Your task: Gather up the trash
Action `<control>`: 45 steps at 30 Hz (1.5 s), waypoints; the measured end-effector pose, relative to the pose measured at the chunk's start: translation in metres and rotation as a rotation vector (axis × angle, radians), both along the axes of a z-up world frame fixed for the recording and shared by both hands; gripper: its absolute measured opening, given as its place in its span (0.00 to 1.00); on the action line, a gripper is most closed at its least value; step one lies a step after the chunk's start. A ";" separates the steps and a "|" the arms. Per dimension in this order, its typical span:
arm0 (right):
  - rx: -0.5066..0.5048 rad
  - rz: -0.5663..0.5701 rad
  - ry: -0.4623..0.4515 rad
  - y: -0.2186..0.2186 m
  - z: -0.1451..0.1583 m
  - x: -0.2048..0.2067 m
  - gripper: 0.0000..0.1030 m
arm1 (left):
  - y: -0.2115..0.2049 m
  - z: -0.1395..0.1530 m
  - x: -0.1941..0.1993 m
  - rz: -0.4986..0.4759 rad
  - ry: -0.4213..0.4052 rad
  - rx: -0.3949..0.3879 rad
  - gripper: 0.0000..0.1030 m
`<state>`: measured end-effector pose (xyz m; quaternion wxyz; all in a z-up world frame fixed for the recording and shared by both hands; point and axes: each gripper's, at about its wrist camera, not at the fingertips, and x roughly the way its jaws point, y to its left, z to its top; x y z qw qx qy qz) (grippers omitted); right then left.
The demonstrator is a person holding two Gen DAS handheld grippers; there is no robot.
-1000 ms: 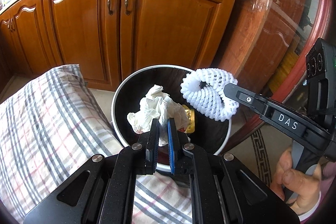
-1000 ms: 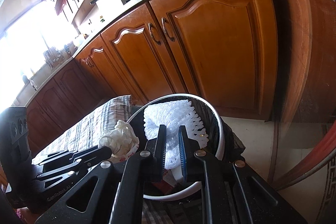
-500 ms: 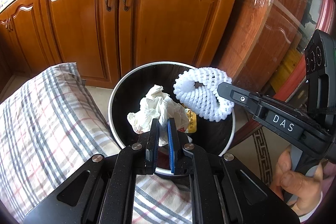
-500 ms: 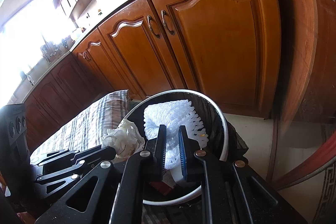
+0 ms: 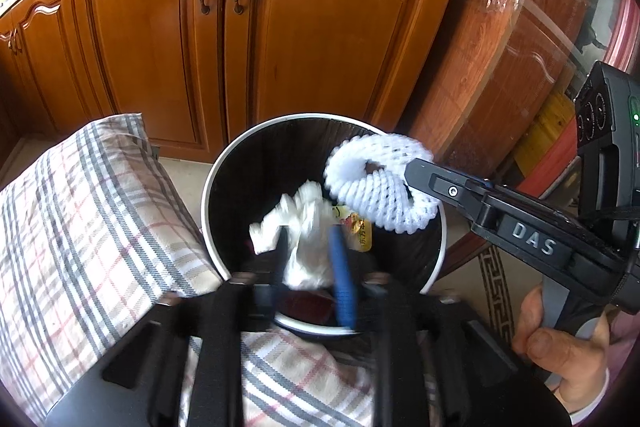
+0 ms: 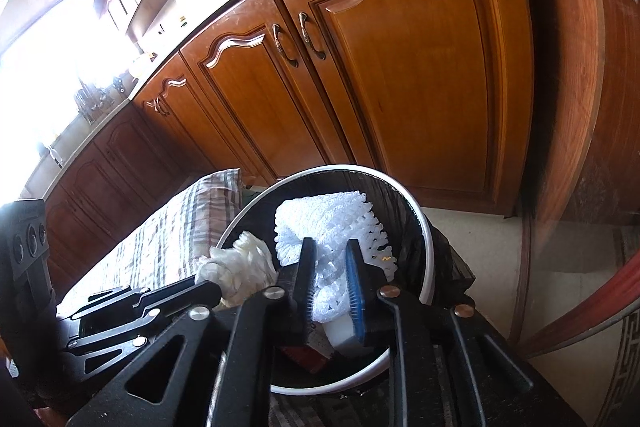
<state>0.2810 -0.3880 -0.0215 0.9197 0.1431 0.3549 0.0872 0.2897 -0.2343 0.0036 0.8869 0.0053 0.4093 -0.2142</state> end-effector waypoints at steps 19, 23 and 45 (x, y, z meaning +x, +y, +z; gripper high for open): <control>0.041 0.002 -0.106 0.017 0.020 -0.071 0.98 | 0.083 0.022 -0.086 0.167 -0.128 -0.137 0.77; 0.033 -0.013 -0.123 0.030 0.019 -0.097 0.98 | 0.103 0.021 -0.112 0.206 -0.165 -0.146 0.81; -0.196 0.006 -0.516 0.117 0.078 -0.233 1.00 | 0.178 0.046 -0.242 0.373 -0.501 -0.049 1.00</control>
